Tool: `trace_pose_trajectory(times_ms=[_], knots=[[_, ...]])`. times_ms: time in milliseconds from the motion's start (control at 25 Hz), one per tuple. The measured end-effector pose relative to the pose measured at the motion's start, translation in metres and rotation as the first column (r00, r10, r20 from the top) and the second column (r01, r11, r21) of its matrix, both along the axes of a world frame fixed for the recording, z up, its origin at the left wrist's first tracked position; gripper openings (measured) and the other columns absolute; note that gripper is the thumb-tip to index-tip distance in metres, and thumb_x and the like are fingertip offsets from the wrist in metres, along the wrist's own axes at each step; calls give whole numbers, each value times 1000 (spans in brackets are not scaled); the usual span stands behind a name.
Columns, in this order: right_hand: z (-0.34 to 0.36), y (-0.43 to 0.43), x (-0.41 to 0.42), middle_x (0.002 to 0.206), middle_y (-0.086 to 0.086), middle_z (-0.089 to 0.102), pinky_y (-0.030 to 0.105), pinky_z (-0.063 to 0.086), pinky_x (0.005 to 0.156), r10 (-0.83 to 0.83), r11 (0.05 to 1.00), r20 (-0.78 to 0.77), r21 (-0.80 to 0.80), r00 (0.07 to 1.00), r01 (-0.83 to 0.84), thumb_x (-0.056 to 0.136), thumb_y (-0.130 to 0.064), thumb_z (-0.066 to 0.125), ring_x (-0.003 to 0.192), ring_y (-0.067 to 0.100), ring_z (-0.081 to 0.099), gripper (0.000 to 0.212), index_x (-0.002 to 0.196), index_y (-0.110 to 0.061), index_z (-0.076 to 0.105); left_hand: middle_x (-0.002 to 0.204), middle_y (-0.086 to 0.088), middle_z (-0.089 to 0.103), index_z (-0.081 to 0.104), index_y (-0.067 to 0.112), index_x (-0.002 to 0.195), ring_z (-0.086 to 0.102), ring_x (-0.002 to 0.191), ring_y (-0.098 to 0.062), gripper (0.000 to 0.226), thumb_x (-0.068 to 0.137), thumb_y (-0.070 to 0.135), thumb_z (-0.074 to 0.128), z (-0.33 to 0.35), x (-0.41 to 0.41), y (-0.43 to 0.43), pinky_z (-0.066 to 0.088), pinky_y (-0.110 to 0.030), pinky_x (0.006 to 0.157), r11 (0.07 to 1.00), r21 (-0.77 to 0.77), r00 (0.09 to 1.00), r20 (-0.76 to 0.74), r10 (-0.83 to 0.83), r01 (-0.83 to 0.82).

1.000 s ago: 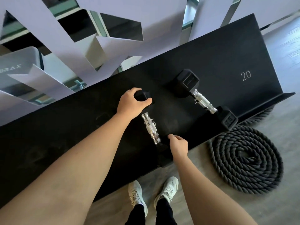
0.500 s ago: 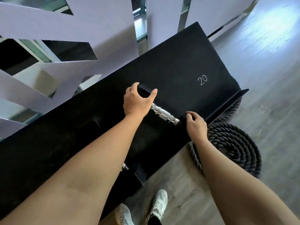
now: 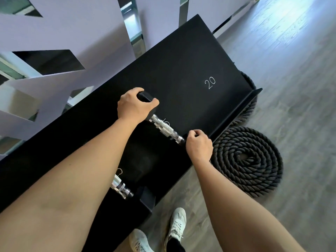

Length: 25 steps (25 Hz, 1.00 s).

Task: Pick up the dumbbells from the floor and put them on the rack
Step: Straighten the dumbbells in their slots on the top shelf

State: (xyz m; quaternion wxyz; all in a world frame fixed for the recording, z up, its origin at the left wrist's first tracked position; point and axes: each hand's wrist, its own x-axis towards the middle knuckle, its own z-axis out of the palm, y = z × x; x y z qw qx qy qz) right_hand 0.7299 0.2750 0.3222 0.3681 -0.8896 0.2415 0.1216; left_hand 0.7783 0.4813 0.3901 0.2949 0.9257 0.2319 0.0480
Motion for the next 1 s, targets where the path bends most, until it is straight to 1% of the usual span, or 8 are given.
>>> trace_pose_trajectory(times_ms=[80,160,320,480,560,720,880,1000], knots=[[-6,3,-15,100,7,71,34,35,74,13,999,-22,35,1000,-13,90,-30,41,102,33,59,31,96,-24,71,124,-4,61,60,24,123,54,112,-27,65,68,59,65,3,5,1,39,-32,80,997,18,996,-48,-75,76],[-7,3,-20,90,3,67,33,34,72,21,997,-33,81,999,-18,89,-28,40,93,29,58,28,89,-24,68,124,-5,61,59,25,124,53,113,-28,65,69,59,66,4,7,-1,40,-33,80,995,17,994,-64,-93,94],[-6,-2,-18,81,-2,59,32,34,72,40,995,-53,99,998,-35,90,-27,40,82,25,48,30,91,-24,70,121,-6,62,58,25,125,54,112,-27,63,72,59,66,7,6,-5,41,-32,79,998,31,996,-65,-58,60],[-7,-2,-18,67,-7,56,32,35,66,39,995,10,89,999,-40,87,-24,42,75,24,50,32,86,-16,72,117,-7,63,59,24,122,54,104,-23,60,72,58,67,3,5,-8,40,-32,76,999,20,999,-24,-29,29],[-8,-2,-17,62,-8,53,33,34,66,35,998,-1,53,999,-35,86,-24,42,72,25,48,31,86,-14,72,117,-6,63,59,25,121,53,104,-22,61,71,58,67,4,4,-6,40,-31,76,999,24,999,-29,-23,24],[-8,-1,-17,62,-5,54,35,34,63,37,997,4,64,999,-37,85,-24,42,72,26,50,31,89,-11,70,118,-6,62,58,24,123,52,108,-25,60,73,57,66,7,4,-8,38,-32,77,999,28,999,-43,-27,28],[-10,-2,-20,67,0,65,36,37,62,32,996,42,81,999,-36,80,-27,39,73,28,58,34,87,-13,70,124,-4,60,55,23,127,53,111,-25,61,76,56,65,6,2,-6,39,-33,79,997,32,996,-59,-65,67],[-9,-2,-19,64,-3,62,35,36,63,13,996,35,86,999,-16,80,-27,40,71,26,55,34,86,-13,71,133,-3,53,48,24,134,48,119,-25,64,81,58,63,9,-4,-5,39,-34,82,996,-13,991,-93,-92,92]])
